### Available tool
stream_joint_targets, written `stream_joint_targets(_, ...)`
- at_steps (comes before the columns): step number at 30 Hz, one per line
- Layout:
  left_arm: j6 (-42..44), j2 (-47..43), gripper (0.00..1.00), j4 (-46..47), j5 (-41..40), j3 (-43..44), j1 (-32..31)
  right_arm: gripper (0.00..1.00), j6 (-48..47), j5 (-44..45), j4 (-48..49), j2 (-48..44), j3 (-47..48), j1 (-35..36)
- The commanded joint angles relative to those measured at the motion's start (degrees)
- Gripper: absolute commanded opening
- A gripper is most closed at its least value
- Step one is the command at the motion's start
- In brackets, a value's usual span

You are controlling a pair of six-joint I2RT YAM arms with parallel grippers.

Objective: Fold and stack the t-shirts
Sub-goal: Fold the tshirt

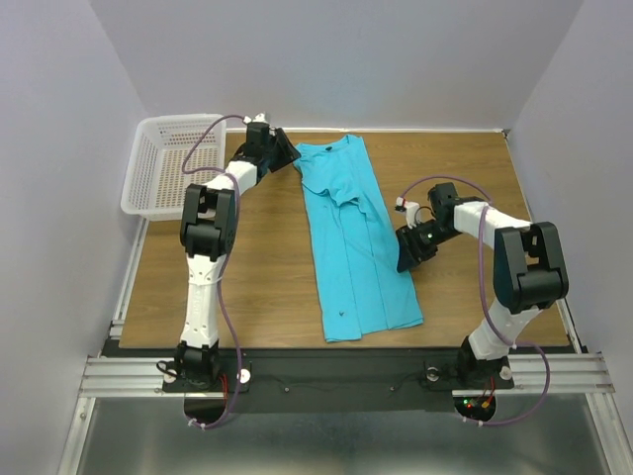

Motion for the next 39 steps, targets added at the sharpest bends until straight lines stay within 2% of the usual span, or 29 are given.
stream_joint_targets(1,-3.4,1.7,0.58,1.0,-0.9,6.2,0.3,0.51,0.6,-1.7,2.1,0.8,0.1,-0.4)
stream_joint_targets(10,-6.3,8.3,0.51,-2.0,-2.5,15.6,0.3,0.51,0.0,0.0,2.1,0.9,-1.6,-0.3)
stream_joint_targets(13,-6.3,9.8,0.44,-3.2,-2.4,17.8,0.3,0.50,0.0,0.9,2.1,1.1,-1.9,-0.3)
stream_joint_targets(25,-5.0,11.2,0.49,-5.7,-2.4,19.8,0.4,0.50,0.0,1.6,2.0,1.5,-1.8,-0.4)
stream_joint_targets(34,-6.7,14.8,0.46,-6.8,-0.4,23.5,0.3,0.50,0.6,1.6,2.2,1.9,-1.6,-0.4)
stream_joint_targets(37,-7.4,15.9,0.38,-6.4,0.8,24.7,0.3,0.49,0.7,2.2,2.2,1.9,-1.6,-0.4)
stream_joint_targets(39,-7.7,16.2,0.24,-5.6,1.2,25.2,0.3,0.48,0.7,2.7,2.2,1.9,-1.7,-0.4)
